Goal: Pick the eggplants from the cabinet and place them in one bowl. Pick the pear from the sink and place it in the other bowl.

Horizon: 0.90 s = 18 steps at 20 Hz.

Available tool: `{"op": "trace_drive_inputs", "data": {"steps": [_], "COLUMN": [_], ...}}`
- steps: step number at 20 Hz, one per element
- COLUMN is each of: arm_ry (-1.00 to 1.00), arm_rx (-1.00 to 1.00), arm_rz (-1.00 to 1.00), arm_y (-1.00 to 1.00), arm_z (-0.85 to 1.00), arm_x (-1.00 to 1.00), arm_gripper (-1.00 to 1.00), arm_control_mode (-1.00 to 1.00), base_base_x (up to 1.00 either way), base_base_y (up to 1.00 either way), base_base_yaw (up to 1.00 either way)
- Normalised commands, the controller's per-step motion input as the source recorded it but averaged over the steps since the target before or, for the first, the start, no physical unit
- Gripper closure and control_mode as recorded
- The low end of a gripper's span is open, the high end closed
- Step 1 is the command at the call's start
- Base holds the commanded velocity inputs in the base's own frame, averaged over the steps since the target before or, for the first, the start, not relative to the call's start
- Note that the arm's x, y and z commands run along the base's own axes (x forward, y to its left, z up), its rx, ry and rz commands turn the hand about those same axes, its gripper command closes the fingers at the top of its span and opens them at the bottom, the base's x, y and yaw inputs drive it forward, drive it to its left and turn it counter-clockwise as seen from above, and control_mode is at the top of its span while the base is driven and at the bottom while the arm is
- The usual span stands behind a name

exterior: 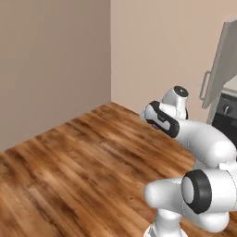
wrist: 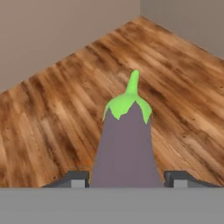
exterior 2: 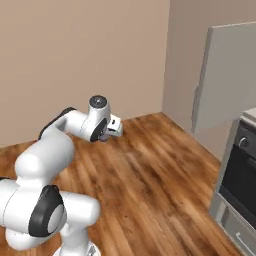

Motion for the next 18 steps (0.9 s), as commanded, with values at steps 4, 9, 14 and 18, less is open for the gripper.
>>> {"op": "trace_drive_inputs", "data": {"steps": [4,9,14,18], "arm_ry": [0.0,0.0,0.0,0.0], "arm_rx": [0.0,0.0,0.0,0.0], "arm_rz": [0.0,0.0,0.0,0.0], "arm_y": [0.0,0.0,0.0,0.0], "arm_z": [0.0,0.0,0.0,0.0], "arm_x": [0.0,0.0,0.0,0.0], "arm_gripper": [1.0,1.0,1.0,1.0], "arm_control_mode": [1.0,1.0,1.0,1.0], "base_base_x": [-0.28,-0.41,-0.41,-0.46], "base_base_y": [0.3,0.12,0.08,0.07], "base_base_yaw": [0.64,0.63,0.65,0.67]}}
